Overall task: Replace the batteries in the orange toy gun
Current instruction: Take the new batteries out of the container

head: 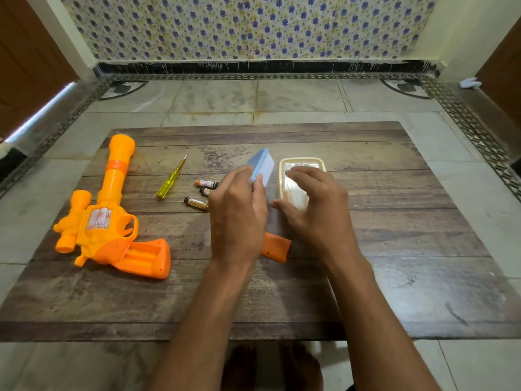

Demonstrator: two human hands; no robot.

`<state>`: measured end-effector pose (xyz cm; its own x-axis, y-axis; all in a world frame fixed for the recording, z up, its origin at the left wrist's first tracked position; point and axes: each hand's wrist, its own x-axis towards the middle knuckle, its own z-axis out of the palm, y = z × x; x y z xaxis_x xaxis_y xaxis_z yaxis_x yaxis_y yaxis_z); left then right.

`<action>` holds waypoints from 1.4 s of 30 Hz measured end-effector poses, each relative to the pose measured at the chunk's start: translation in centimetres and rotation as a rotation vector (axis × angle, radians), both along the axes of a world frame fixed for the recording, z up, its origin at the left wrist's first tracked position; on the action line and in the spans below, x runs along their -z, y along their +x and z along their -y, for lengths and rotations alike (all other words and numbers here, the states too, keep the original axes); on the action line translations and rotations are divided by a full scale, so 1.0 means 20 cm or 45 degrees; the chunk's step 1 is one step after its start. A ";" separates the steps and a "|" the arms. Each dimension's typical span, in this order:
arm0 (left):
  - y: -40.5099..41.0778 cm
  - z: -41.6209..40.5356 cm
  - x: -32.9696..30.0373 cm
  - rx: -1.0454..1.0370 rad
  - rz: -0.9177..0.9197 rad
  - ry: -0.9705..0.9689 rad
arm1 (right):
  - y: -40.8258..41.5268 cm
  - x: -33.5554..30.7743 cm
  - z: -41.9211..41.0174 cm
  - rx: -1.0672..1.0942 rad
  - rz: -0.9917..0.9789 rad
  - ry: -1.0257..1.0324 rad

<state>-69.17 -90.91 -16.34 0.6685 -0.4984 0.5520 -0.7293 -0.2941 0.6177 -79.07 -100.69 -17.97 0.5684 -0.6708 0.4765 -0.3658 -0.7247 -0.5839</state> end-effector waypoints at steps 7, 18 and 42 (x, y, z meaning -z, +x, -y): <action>-0.01 0.00 -0.02 0.181 0.033 -0.142 | 0.02 -0.07 -0.04 0.012 0.189 0.171; 0.01 -0.01 -0.02 0.181 0.052 -0.276 | 0.09 -0.07 -0.06 0.064 0.465 0.486; 0.07 -0.04 0.01 0.406 -0.344 -0.428 | -0.03 -0.11 -0.02 -0.306 0.820 1.044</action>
<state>-67.80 -90.10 -16.48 0.6532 -0.5255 0.5451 -0.5520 0.1623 0.8179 -79.77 -100.24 -15.85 0.5307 -0.8263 0.1885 0.2851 -0.0354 -0.9579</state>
